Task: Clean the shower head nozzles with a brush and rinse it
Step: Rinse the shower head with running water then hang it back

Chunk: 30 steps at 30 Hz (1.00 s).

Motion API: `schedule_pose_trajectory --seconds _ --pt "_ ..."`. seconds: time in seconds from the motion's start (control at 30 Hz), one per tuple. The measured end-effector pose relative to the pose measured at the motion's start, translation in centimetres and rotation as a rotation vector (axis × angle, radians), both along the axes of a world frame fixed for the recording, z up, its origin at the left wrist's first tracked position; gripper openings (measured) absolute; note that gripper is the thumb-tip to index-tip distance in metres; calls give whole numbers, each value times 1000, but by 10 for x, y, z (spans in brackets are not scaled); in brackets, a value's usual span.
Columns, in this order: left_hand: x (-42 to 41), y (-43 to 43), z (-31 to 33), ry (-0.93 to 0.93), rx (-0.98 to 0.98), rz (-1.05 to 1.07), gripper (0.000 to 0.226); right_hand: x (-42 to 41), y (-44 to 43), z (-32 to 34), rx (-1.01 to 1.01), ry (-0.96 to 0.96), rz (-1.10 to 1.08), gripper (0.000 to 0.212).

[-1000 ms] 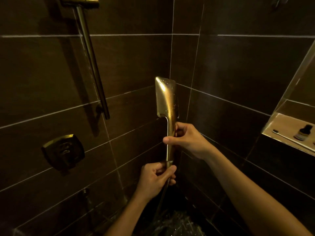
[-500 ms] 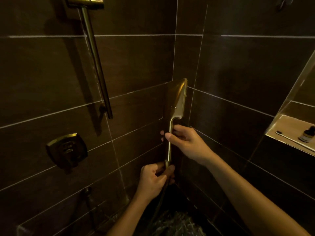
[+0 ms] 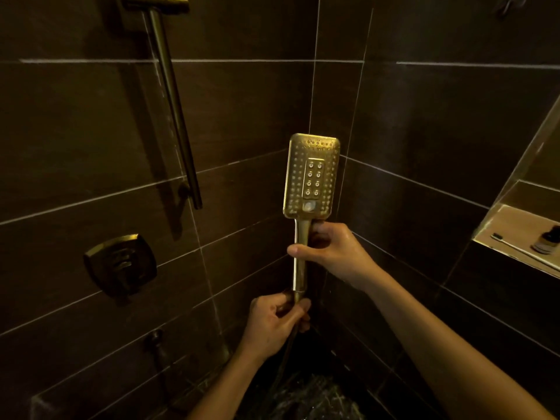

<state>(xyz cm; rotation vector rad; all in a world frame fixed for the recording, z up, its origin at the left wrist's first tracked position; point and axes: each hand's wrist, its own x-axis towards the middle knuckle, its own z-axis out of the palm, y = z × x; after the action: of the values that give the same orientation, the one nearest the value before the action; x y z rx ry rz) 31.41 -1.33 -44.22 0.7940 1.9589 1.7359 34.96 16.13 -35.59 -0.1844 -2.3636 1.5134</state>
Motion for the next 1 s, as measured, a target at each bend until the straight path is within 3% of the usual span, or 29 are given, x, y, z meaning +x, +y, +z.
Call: schedule_pose_trajectory --seconds 0.1,0.13,0.27,0.33,0.5,0.57,0.63,0.73,0.8,0.9,1.0 --pt "-1 -3 4 -43 12 -15 15 4 7 5 -387 -68 239 32" --pt "-1 -3 4 -39 15 -10 15 3 8 4 -409 -65 243 32" --pt "-1 2 2 15 -32 108 13 -3 -10 -4 139 10 -143 19" --pt "0 3 2 -22 -51 102 11 -2 -16 -4 232 67 -171 25" --pt "-2 -5 5 -109 28 16 15 1 -3 1 -324 -71 219 37" --pt "-3 -7 6 -82 19 22 13 0 -1 1 -364 -91 229 36" --pt "-3 -5 5 -40 14 59 12 -4 -5 1 -254 -65 70 37" --pt "0 -1 3 -6 25 83 17 -8 -15 0 116 -13 -266 50" --pt "1 -1 4 -21 36 60 17 -8 -17 0 137 16 -275 51" --pt "0 -3 6 -61 50 41 13 -4 -5 -1 -30 -34 -58 34" --pt "-1 -4 6 -87 54 12 16 3 5 0 -444 -91 280 34"
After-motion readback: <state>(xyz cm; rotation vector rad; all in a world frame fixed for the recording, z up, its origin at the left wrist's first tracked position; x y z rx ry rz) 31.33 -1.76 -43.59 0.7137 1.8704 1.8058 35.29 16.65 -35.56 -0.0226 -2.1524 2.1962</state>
